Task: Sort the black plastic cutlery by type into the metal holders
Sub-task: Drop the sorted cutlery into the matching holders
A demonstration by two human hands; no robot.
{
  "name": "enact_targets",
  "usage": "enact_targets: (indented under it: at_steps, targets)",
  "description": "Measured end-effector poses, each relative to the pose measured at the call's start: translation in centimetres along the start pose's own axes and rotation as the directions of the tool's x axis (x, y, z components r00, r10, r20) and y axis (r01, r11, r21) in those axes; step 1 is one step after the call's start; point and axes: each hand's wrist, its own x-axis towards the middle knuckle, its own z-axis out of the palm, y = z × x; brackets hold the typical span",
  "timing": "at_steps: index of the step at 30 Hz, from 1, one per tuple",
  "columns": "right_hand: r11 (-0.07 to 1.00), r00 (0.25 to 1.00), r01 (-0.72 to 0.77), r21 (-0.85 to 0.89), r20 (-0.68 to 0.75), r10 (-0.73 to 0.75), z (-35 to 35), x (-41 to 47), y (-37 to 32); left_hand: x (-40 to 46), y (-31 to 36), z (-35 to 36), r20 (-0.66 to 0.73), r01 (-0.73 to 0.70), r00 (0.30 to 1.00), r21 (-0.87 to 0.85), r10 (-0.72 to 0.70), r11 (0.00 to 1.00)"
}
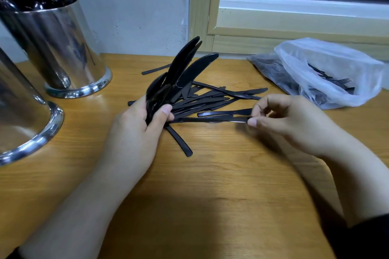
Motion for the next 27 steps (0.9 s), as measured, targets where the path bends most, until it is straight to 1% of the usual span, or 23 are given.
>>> enact_targets:
  at_steps: [2,5,6,8,10,11,12,13,14,16,17,18,20,22,24,25,27]
  targets:
    - [0.995,0.997,0.075,0.073,0.004,-0.075,0.6,-0.2,-0.8,-0.1,0.1,0.0,0.032,-0.011,0.999,0.01,0.01,1.0]
    - [0.983,0.99,0.139,0.12,-0.05,-0.134,2.4,0.0,-1.2,-0.3,0.4,0.1,0.18,-0.029,0.983,0.051,0.019,0.998]
    - [0.979,0.987,0.151,0.136,-0.078,-0.141,2.9,0.2,-1.1,-0.4,0.5,0.2,0.229,-0.028,0.973,0.067,0.012,0.997]
    - [0.975,0.982,0.156,0.157,-0.129,-0.136,3.7,0.5,-0.9,-0.4,0.5,0.4,0.284,-0.025,0.959,0.107,-0.006,0.994]
    - [0.981,0.971,0.133,0.142,-0.217,-0.1,3.7,1.0,-0.2,-0.3,0.3,0.5,0.279,0.002,0.96,0.116,-0.035,0.993]
    - [0.989,0.957,0.11,0.095,-0.28,-0.08,3.5,1.3,0.5,-0.2,0.2,0.5,0.261,0.027,0.964,0.112,-0.056,0.993]
    - [0.998,0.939,0.063,0.006,-0.34,-0.057,3.0,1.7,1.4,-0.2,0.1,0.5,0.24,0.056,0.967,0.103,-0.079,0.993]
    - [0.993,0.923,-0.015,-0.113,-0.385,-0.03,2.4,2.1,2.5,-0.2,0.1,0.5,0.221,0.071,0.971,0.093,-0.09,0.993]
    - [0.963,0.916,-0.116,-0.245,-0.4,0.009,1.7,2.5,3.7,-0.2,0.1,0.5,0.201,0.081,0.975,0.084,-0.096,0.993]
    - [0.824,0.917,-0.312,-0.473,-0.376,0.131,0.5,3.0,5.6,-0.2,0.3,0.6,0.177,0.085,0.979,0.074,-0.097,0.994]
    - [0.76,0.92,-0.355,-0.544,-0.349,0.18,0.3,3.1,6.1,-0.3,0.4,0.6,0.179,0.088,0.979,0.076,-0.1,0.993]
    - [0.729,0.926,-0.36,-0.582,-0.32,0.201,0.2,3.2,6.5,-0.4,0.5,0.7,0.181,0.09,0.978,0.078,-0.103,0.993]
    - [0.743,0.949,-0.3,-0.598,-0.269,0.166,0.4,3.2,6.5,-0.5,0.7,0.8,0.182,0.09,0.978,0.092,-0.106,0.992]
    - [0.789,0.971,-0.198,-0.581,-0.227,0.077,0.8,3.1,6.0,-0.5,0.8,0.9,0.177,0.092,0.978,0.1,-0.109,0.991]
    - [0.829,0.98,-0.147,-0.54,-0.195,0.046,0.9,3.0,5.3,-0.4,0.9,0.8,0.163,0.097,0.98,0.099,-0.112,0.99]
    - [0.841,0.976,-0.165,-0.515,-0.208,0.064,0.7,2.9,5.1,-0.4,0.8,0.8,0.155,0.1,0.981,0.099,-0.115,0.99]
    - [0.836,0.952,-0.268,-0.479,-0.267,0.152,-0.2,2.7,5.3,-0.4,0.9,0.8,0.148,0.109,0.981,0.098,-0.123,0.989]
